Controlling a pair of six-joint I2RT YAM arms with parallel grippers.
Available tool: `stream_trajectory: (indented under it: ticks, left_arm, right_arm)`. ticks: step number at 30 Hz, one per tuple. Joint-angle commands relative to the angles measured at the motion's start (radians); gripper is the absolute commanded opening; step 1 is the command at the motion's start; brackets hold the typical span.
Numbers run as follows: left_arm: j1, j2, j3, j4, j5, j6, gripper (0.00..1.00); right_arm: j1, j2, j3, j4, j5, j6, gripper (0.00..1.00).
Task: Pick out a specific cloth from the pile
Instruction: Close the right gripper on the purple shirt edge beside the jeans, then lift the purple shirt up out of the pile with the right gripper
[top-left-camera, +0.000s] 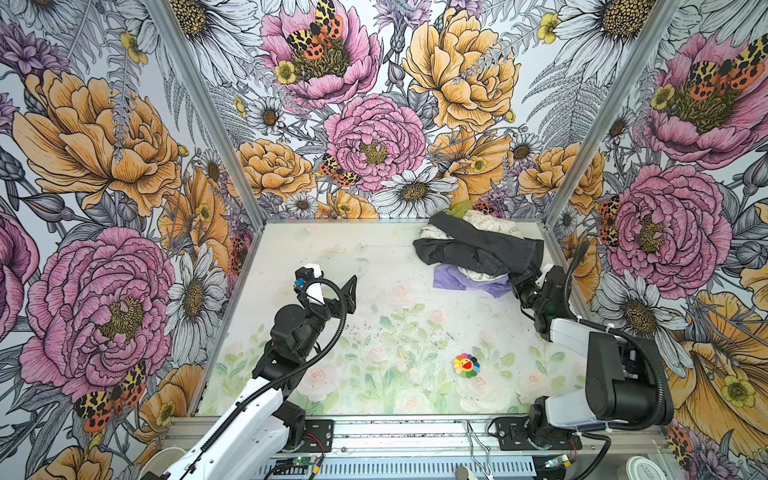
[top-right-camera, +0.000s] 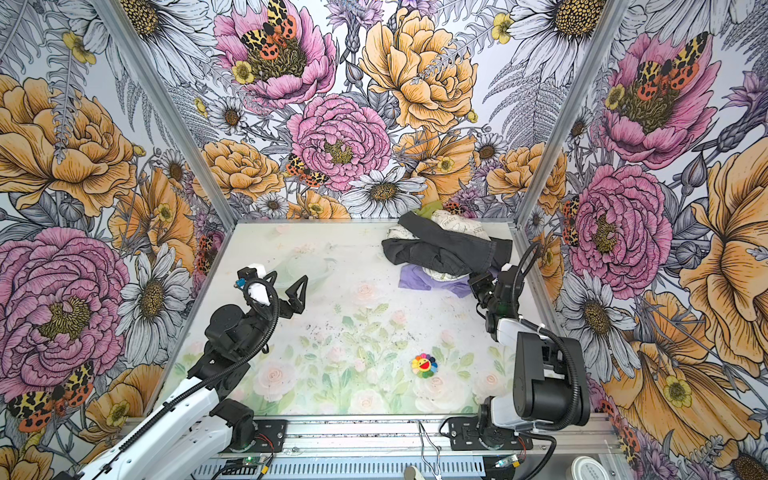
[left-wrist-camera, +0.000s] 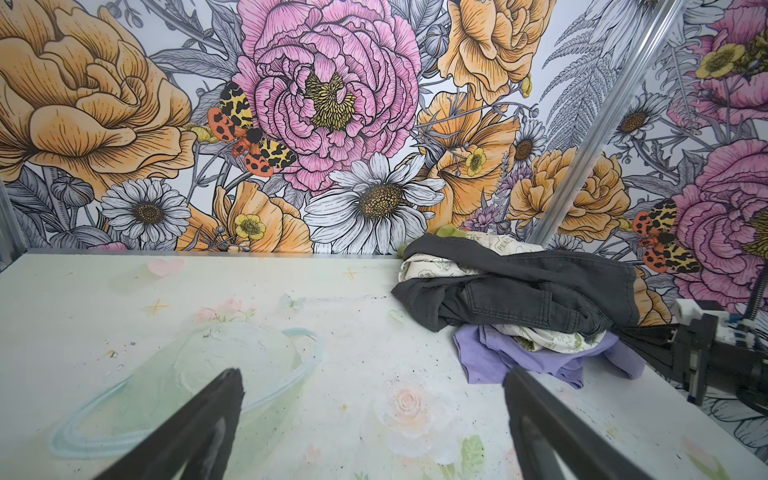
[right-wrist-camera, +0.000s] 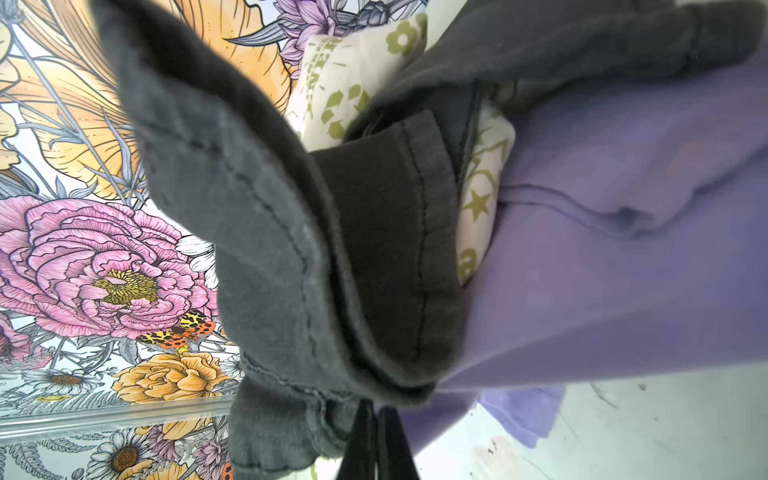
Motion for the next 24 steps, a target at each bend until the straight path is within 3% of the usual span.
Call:
stream_trajectory:
  ticks: [1, 24]
  left_arm:
    - [-0.007, -0.014, 0.0, -0.002, -0.004, -0.009, 0.98]
    - [-0.008, -0.038, -0.01, -0.004, -0.003, -0.016, 0.99]
  right_arm:
    - [0.0, -0.084, 0.06, -0.003, 0.01, -0.008, 0.0]
    - [0.02, -0.267, 0.239, -0.139, 0.016, -0.062, 0.0]
